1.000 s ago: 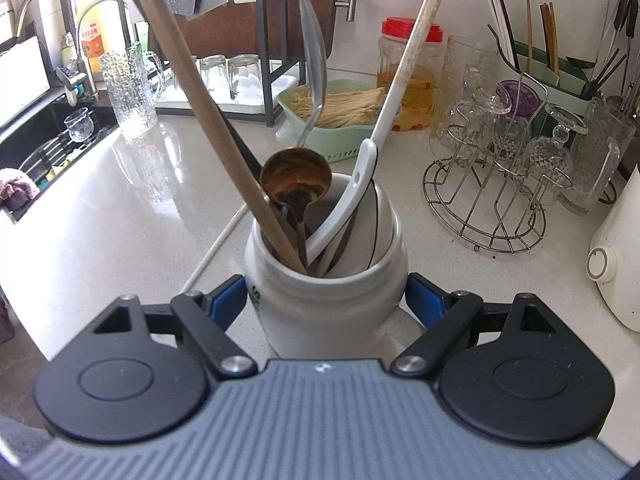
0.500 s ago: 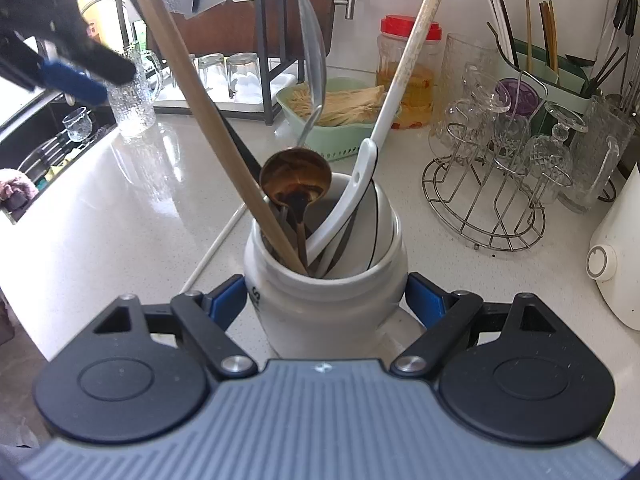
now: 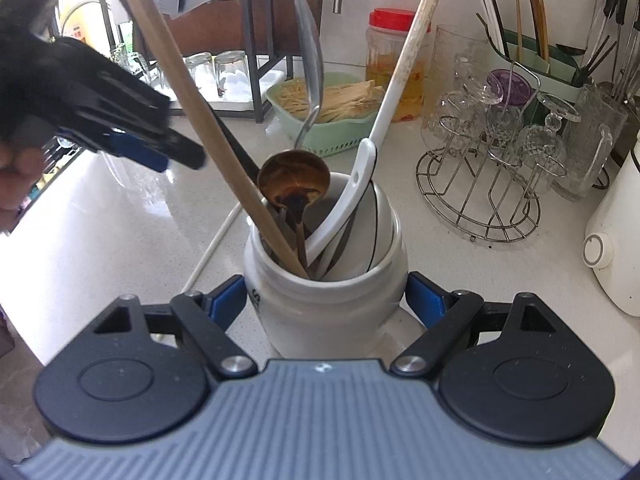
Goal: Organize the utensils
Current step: 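Move the open left tool down to the white chopstick on the counter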
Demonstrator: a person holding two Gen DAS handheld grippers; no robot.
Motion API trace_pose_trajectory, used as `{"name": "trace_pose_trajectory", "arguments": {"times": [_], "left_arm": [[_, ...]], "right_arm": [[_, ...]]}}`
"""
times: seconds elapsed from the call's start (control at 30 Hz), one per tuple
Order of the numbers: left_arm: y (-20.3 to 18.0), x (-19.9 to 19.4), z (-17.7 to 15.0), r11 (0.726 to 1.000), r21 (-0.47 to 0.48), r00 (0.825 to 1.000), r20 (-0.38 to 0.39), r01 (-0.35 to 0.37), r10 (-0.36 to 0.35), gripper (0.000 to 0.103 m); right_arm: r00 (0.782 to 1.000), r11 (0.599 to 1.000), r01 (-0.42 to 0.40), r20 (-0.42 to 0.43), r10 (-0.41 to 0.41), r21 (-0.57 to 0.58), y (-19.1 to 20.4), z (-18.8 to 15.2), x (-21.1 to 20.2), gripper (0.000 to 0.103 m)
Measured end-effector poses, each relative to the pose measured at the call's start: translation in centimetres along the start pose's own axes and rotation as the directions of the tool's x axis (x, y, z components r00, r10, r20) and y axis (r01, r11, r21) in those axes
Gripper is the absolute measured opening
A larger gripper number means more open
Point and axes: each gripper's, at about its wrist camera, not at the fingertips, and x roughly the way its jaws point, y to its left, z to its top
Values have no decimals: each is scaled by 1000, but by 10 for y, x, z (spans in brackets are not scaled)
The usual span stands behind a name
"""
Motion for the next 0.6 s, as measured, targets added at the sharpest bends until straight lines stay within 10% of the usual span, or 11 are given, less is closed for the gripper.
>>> {"name": "trace_pose_trajectory", "arguments": {"times": [0.6], "left_arm": [[-10,88,22,995,12,995,17,-99,99,41]], "right_arm": [[1000,1000,-14,1,14,-13,-3,-1,2,88]]}}
